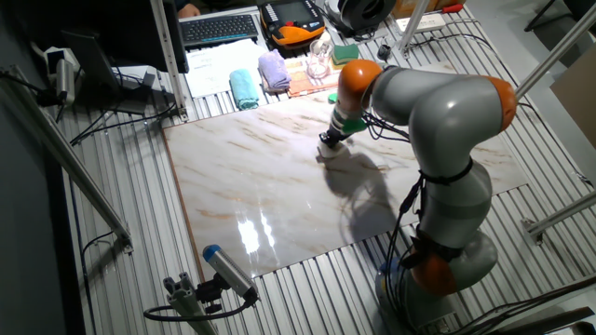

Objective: Clean the tabletop with a sponge

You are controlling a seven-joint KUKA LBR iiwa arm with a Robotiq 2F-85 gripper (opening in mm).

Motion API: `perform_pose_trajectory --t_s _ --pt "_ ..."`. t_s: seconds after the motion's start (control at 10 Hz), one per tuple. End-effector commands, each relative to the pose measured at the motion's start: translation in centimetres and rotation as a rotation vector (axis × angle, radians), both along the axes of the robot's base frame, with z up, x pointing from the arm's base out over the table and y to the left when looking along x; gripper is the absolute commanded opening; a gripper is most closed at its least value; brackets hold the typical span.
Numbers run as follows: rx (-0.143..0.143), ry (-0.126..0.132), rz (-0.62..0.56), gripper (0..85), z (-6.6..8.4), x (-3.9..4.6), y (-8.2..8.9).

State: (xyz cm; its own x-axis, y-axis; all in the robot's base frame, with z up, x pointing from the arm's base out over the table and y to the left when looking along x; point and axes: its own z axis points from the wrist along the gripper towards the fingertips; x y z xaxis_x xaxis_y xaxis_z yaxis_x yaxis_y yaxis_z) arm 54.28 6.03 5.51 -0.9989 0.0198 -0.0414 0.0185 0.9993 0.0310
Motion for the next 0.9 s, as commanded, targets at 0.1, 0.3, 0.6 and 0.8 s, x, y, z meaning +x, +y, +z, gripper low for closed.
perform_pose_trajectory --t_s 0.1,0.3,0.6,0.8 --pt "-0.022 -0.005 0.013 0.0 0.4 0.13 -0.21" --pt "-0.053 -0.014 0.033 0.0 0.66 0.21 -0.17" --pt "-0.048 -0.022 0.03 0.0 0.67 0.36 -0.21" --pt "-0.047 -0.028 0.016 17.0 0.69 0.45 -0.25"
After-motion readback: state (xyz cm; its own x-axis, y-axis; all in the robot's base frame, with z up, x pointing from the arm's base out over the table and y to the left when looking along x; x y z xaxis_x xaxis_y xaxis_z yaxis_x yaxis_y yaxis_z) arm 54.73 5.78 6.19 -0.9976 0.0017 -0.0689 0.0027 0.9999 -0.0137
